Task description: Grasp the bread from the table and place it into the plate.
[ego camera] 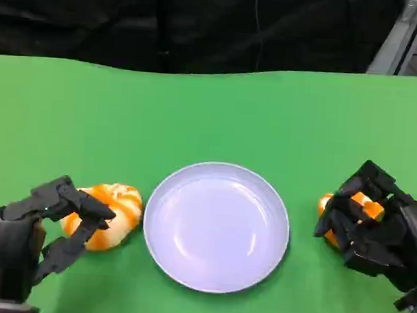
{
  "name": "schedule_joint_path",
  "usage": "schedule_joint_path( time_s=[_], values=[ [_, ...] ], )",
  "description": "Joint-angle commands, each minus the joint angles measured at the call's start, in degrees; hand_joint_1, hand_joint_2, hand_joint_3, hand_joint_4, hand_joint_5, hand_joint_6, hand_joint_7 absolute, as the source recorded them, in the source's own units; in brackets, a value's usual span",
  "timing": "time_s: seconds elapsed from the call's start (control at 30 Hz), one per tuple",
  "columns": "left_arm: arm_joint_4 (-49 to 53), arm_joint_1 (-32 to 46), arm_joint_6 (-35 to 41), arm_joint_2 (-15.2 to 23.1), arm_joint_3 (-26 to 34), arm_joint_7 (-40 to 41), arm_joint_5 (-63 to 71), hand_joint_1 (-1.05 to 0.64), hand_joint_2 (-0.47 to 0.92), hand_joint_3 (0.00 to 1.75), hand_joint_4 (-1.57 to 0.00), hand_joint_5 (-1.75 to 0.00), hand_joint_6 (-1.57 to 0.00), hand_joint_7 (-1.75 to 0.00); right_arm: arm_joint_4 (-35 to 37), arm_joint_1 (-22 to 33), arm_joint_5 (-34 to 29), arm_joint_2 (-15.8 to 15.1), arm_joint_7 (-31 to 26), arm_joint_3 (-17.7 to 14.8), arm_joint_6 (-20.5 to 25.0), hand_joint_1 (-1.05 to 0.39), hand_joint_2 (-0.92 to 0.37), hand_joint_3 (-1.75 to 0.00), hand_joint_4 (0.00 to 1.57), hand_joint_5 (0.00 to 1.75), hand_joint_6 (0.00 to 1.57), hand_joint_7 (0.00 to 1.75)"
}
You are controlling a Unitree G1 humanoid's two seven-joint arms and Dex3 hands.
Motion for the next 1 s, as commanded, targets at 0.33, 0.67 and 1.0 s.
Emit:
schedule_joint_path(
  time_s=[0.33,0.67,1.0],
  values=[
    [-0.72,0.56,0.27,0.98,0.32,-0.27,-0.35,-0.01,0.92,0.40,-0.78,-1.43,-0.87,-1.13,-0.44,-0.63,0.47,-0.68,-0.03,-0.42,-0.06,0.12,-0.66,-1.12,0.46,1.75,0.37,1.61],
    [-1.09,0.76,0.38,0.93,0.50,0.27,0.49,0.01,0.92,0.41,-0.78,-1.43,-0.87,-1.13,-0.95,-0.45,0.45,-0.75,-0.37,-0.39,0.70,0.13,-0.66,-1.13,0.46,1.75,0.37,1.61],
    [0.50,-0.01,-0.76,0.98,0.44,-0.47,-0.52,-0.03,0.91,0.25,-0.80,-0.84,-0.99,-0.44,-0.09,-0.70,0.15,-0.83,-0.13,-0.48,-0.19,0.13,-0.66,-1.14,0.46,1.75,0.37,1.61]
  ],
)
